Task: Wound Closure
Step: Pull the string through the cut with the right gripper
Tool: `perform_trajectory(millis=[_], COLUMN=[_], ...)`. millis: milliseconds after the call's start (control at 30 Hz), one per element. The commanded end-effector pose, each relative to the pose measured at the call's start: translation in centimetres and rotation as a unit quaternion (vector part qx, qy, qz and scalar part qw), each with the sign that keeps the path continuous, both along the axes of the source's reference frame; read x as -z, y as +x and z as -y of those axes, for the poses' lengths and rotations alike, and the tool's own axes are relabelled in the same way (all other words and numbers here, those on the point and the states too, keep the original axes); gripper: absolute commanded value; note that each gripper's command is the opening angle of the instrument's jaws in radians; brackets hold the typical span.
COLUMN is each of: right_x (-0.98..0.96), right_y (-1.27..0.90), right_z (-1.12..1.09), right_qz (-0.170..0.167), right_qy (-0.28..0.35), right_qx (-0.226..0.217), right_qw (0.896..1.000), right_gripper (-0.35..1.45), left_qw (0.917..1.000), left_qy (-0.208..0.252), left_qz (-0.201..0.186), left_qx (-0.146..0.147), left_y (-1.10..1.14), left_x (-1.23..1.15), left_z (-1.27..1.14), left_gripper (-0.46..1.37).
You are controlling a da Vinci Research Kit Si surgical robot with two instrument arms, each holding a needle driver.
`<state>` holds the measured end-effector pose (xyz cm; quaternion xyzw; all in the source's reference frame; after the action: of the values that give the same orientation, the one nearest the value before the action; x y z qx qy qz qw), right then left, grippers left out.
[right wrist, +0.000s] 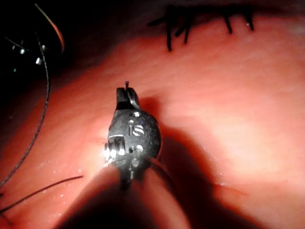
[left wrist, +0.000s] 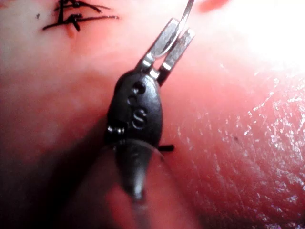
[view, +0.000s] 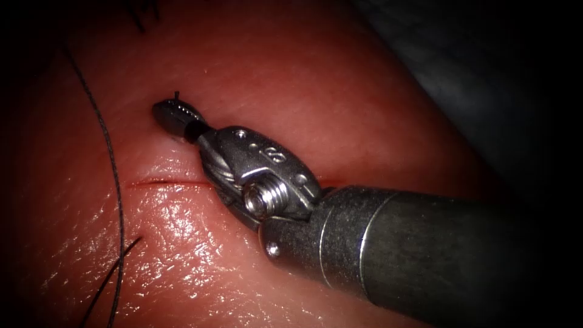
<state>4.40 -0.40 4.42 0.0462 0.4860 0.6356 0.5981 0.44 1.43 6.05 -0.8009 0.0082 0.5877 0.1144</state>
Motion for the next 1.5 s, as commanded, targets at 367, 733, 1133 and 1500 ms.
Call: perform_trajectory(millis=[367,733,1133,1500], right_x=[0.33,0.55,0.67,0.65], right_y=[-0.1,-0.22,-0.25,-0.24], right_z=[-0.14,-0.33,-0.45,-0.39], right_qz=[-0.002,-0.005,-0.004,-0.004], right_qy=[-0.021,-0.038,-0.039,-0.042], right_qx=[0.0,-0.004,-0.005,-0.004], right_qw=[1.0,0.999,0.999,0.999], right_gripper=[-0.35,-0.35,-0.35,-0.35], left_qw=[0.9999,0.9998,0.9998,0.9997], left_qy=[0.002,0.004,0.004,0.006], left_qz=[0.007,0.01,0.01,0.013], left_qx=[-0.013,-0.018,-0.017,-0.017], left_y=[-0.14,-0.13,-0.13,-0.13], left_x=[-0.12,-0.26,-0.25,-0.23], left_z=[0.07,0.09,0.09,0.08], left_gripper=[-0.35,-0.35,-0.35,-0.35])
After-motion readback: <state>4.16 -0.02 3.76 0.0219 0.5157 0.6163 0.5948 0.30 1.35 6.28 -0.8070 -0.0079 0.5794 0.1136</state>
